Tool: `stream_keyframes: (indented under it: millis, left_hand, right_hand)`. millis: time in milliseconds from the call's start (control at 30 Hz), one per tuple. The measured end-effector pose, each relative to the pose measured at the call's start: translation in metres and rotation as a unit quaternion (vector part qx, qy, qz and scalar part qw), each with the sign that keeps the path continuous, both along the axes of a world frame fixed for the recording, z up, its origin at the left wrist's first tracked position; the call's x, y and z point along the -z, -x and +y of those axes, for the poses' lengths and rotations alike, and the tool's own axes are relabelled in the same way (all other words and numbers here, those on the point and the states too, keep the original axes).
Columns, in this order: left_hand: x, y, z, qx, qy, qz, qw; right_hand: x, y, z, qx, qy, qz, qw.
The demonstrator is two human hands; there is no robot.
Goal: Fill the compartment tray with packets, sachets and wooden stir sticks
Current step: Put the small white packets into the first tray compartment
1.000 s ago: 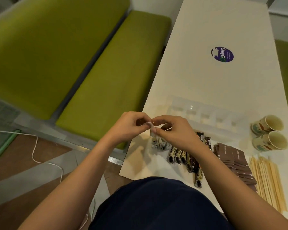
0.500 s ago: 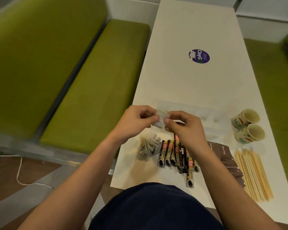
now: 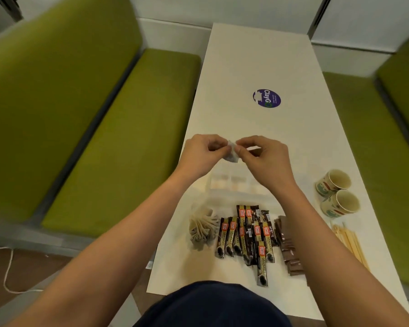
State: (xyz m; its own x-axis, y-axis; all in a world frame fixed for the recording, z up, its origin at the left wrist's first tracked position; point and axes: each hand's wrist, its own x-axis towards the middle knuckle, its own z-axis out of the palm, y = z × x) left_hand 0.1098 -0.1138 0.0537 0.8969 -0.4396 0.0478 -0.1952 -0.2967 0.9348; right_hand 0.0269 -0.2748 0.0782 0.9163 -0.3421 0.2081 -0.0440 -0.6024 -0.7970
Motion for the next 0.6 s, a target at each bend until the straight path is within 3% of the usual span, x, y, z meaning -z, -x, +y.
stream_keyframes:
  millis: [233,400,600]
  left_hand:
    - [0.046,0.009,0.017,-0.029,-0.088,0.016,0.996]
    - [0.059,0.018,0.037,-0.096,-0.070,0.040,0.992]
    - [0.060,0.026,0.035,-0.102,-0.079,0.045,0.991]
  right_hand:
    - [0.047,-0.015,-0.005,-0.052,0.078,0.084,0.992]
    - [0.064,-0.020,-0.001,-0.046,0.043,0.091,0.994]
    - [0.068,-0.019,0.005,-0.048,0.034,0.099,0.993]
